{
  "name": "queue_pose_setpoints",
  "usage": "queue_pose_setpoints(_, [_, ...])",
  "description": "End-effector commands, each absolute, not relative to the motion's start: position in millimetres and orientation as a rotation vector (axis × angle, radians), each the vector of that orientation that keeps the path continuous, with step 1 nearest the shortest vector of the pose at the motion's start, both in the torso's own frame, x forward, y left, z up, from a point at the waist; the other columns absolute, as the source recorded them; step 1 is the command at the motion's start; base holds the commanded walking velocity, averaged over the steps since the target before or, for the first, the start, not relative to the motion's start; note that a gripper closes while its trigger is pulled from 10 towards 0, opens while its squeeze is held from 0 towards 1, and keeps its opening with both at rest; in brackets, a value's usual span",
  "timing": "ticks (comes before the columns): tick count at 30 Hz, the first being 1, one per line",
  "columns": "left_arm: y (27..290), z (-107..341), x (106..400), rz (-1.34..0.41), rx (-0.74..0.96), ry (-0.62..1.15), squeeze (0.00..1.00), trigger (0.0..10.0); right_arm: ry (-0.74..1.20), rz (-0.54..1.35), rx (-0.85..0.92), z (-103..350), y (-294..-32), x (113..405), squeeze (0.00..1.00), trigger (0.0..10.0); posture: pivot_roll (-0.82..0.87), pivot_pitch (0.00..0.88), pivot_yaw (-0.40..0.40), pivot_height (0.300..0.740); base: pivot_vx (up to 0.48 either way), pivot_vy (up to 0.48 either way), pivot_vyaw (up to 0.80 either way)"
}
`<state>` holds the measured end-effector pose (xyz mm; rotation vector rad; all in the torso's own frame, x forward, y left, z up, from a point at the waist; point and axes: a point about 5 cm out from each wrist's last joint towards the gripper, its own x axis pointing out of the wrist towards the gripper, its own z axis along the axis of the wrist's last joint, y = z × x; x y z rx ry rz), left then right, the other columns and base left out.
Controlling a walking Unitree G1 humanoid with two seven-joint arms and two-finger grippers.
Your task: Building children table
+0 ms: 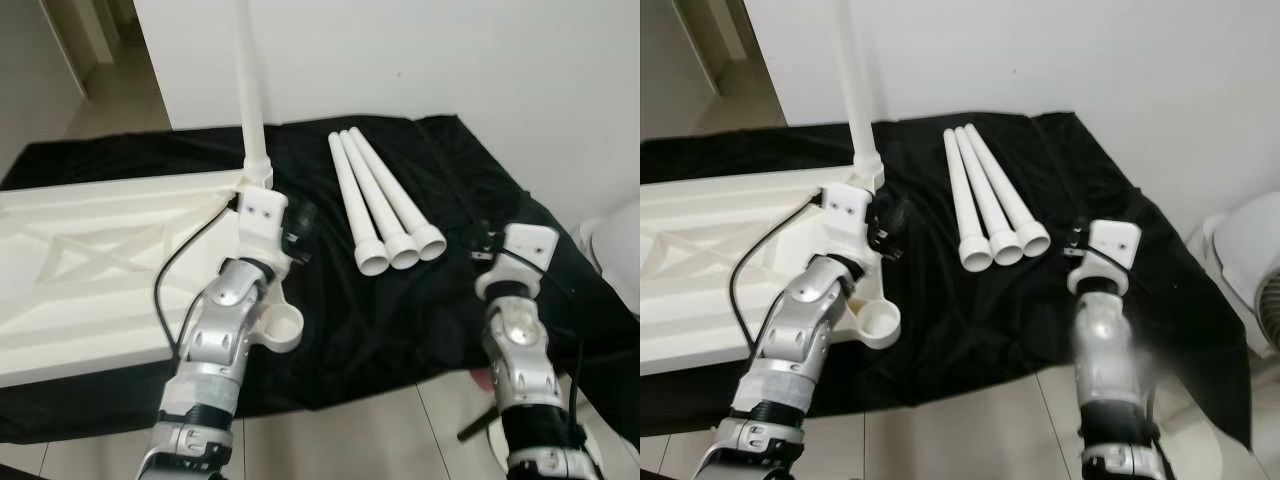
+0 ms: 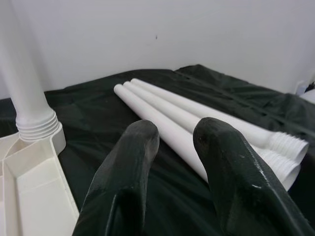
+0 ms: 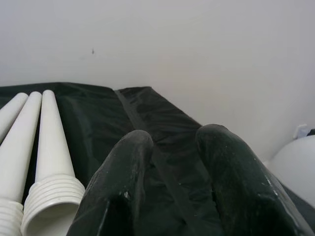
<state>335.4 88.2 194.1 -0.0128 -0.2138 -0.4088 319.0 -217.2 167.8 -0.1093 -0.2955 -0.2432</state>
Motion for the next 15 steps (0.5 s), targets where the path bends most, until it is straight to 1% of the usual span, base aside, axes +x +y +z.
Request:
queue_pose_setpoints(1, [94.9, 191.8, 336.4, -0.377, -0.02, -0.194, 0.0, 10.0, -0.292, -0.216, -0.101, 166.8, -209.9, 320.1, 0.0, 10.0, -0.03, 0.05, 0.0, 0.74, 0.0, 0.0, 0.0])
queue_pose_setpoints(3, [95.0, 191.7, 336.4, -0.376, -0.021, -0.193, 0.0, 10.0, -0.292, -0.214, -0.102, 166.8, -209.5, 320.1, 0.0, 10.0, -0.03, 0.048, -0.002, 0.74, 0.0, 0.0, 0.0])
queue_pose_setpoints(6, [95.3, 191.3, 336.4, -0.373, -0.024, -0.19, 0.0, 10.0, -0.293, -0.21, -0.104, 166.9, -208.6, 320.1, 0.0, 10.0, -0.03, 0.048, -0.002, 0.74, 0.0, 0.296, 0.0])
queue_pose_setpoints(15, [95.2, 190.7, 335.4, -0.375, -0.021, -0.187, 0.0, 10.0, -0.294, -0.198, -0.106, 166.7, -206.6, 320.7, 0.0, 10.0, -0.02, 0.045, -0.004, 0.74, 0.0, 0.406, 0.0])
